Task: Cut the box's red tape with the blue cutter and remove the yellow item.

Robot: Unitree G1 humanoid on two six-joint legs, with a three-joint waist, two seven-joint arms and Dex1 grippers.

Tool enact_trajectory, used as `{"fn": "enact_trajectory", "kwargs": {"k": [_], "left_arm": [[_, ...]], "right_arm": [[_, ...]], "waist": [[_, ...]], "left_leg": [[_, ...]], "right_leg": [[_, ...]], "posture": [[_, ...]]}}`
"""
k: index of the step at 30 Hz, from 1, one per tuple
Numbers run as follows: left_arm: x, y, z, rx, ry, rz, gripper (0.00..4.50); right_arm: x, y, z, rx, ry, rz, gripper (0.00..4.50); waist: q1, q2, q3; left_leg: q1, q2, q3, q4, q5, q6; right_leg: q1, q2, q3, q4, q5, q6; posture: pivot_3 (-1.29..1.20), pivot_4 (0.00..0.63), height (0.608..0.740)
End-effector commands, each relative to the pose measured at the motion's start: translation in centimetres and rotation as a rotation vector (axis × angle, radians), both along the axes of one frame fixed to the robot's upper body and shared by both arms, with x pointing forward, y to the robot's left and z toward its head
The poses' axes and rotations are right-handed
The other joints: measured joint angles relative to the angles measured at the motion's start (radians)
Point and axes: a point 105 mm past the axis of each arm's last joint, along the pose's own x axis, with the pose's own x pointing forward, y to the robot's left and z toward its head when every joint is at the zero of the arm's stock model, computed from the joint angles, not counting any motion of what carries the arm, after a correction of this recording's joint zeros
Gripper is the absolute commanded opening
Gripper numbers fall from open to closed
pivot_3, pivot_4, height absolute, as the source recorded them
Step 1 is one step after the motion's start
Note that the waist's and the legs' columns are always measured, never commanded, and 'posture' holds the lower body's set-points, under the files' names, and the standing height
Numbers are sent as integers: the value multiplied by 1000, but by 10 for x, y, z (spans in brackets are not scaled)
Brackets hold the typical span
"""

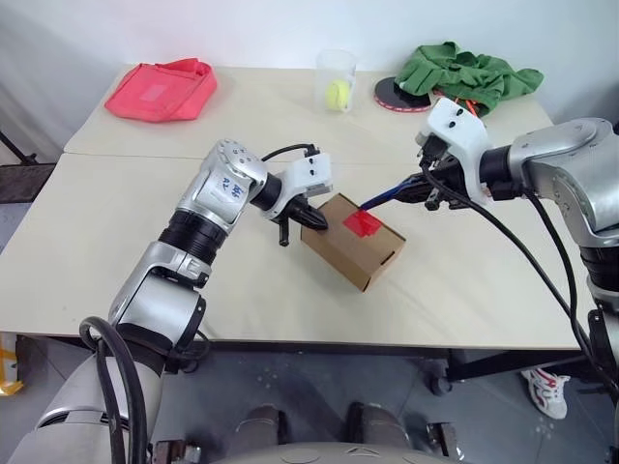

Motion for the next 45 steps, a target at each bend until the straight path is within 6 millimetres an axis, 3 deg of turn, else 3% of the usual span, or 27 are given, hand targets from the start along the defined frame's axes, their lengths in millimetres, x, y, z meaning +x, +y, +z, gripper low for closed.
{"fn": "enact_trajectory", "kwargs": {"k": [1,26,36,45], "left_arm": [[0,5,-33,100,63,44,23],[2,4,-38,115,65,75,23],[3,5,-38,109,66,86,23],[5,2,-43,134,45,81,23]], "right_arm": [[-4,2,6,-15,0,21,176],[-4,-6,-7,-136,75,36,176],[-7,-10,5,-146,77,36,176],[-5,-7,-10,-150,139,4,176]], "waist": [[0,0,0],[3,-1,-3],[3,-1,-3],[3,-1,-4]], "left_leg": [[0,0,0,0,0,0],[1,0,-2,1,0,0],[1,-1,-3,1,0,1],[1,-1,-3,1,0,1]], "right_leg": [[0,0,0,0,0,0],[2,0,0,0,0,0],[2,0,0,0,0,0],[2,0,0,0,0,0]], "posture": [[0,150,740],[0,150,740],[0,150,740],[0,150,740]]}}
